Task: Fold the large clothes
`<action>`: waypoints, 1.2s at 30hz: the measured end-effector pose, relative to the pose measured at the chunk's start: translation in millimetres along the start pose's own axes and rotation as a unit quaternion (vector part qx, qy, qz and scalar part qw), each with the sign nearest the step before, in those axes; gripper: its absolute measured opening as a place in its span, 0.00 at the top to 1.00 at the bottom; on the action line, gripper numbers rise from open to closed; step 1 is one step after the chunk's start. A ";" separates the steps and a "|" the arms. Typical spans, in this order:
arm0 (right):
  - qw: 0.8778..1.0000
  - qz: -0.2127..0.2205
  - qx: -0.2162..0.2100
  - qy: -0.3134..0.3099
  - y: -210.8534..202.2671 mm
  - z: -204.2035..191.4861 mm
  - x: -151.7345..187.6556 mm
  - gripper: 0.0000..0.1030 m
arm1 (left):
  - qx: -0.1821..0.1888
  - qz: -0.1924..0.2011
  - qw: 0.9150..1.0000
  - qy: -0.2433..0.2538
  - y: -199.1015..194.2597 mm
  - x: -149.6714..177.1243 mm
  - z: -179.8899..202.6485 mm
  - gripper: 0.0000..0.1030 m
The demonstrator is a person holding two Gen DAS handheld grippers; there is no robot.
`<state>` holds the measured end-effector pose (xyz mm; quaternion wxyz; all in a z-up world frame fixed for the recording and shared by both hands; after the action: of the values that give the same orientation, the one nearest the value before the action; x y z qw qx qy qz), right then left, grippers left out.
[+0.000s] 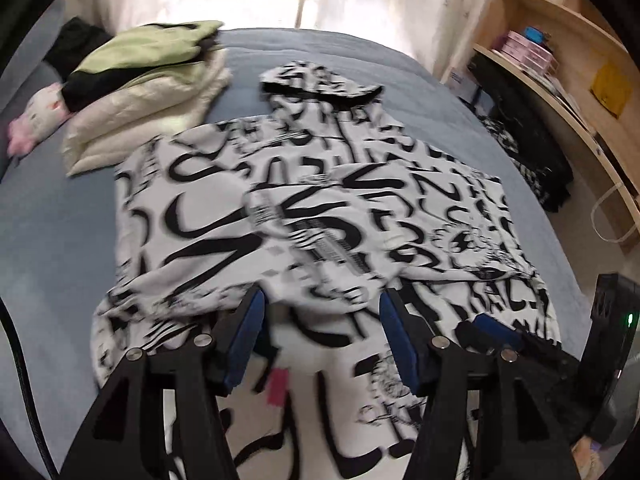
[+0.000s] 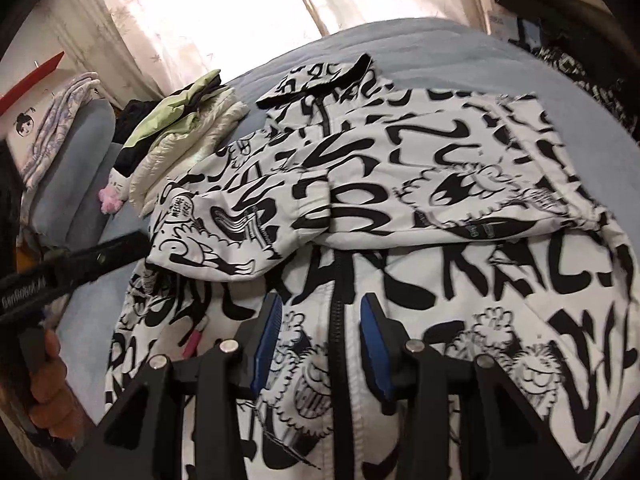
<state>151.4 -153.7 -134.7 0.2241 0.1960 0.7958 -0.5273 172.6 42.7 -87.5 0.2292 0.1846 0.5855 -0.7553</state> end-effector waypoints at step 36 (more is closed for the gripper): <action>0.995 0.018 -0.083 -0.054 57.7 -62.7 -82.8 0.96 | -0.041 -0.027 0.995 -0.090 29.6 27.6 -89.0 0.43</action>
<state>241.7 -80.7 -109.8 0.2918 0.1620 0.8199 -0.4651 167.4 119.2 -148.2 0.2680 0.0902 0.5980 -0.7500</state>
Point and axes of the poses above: each gripper's, at about its wrist camera, not at the fingertips, and y roughly the way its jaws point, z to its right, x to its underside, the point moved 5 cm from there along y, roughly the way its jaws point, and after that the axes turned 5 degrees about -y, right-handed, at the moved point
